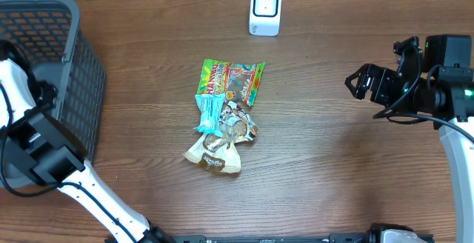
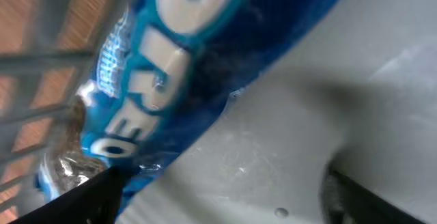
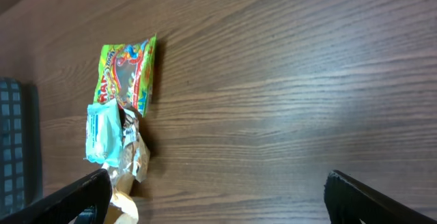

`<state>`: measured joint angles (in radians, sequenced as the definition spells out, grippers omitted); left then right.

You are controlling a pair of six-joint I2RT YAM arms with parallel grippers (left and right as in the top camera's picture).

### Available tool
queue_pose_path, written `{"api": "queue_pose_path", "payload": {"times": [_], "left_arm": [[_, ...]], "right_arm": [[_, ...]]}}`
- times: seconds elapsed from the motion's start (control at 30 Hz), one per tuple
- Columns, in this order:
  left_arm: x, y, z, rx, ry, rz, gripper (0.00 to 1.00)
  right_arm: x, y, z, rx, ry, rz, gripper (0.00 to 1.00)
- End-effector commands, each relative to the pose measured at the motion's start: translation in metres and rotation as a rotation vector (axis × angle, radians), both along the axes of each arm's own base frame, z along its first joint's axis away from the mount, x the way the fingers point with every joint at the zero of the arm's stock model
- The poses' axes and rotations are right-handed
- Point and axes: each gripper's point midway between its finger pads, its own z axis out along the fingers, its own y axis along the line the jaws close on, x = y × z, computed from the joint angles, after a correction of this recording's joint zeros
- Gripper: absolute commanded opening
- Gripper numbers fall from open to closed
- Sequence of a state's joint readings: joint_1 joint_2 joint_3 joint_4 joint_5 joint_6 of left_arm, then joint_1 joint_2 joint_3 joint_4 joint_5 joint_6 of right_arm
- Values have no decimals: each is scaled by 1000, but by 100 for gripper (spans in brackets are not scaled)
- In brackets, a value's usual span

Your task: Scan the item barcode

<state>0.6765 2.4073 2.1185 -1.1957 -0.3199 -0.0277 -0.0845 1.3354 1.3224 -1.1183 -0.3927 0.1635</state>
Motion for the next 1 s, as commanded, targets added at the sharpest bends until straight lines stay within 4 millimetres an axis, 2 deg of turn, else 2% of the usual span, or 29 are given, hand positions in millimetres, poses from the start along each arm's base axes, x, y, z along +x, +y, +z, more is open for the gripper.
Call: {"api": "queue_pose_path", "payload": {"times": [0.0,0.13,0.23,0.37,0.57,0.73,0.97], "left_arm": [[-21,0,-46,-38,120,-38,82],[-23,0,-52,-29,125,-37,73],[-20,2,-52,-21,118,-39,56],[-18,1,-50,-3,130,-52,52],[-4,1,-34,63,143,-84,52],[13,6,-14,138,153,-148,59],[14,23,-8,189,182,-215,67]], "right_arm": [[4,1,9,-5,-28,11,100],[4,1,9,-5,-28,12,100],[5,1,9,-5,-30,11,100],[6,1,10,-6,-36,11,100],[6,1,10,-6,-36,11,100],[1,0,6,-15,-13,6,100],[-1,-4,4,-32,2,-5,100]]}}
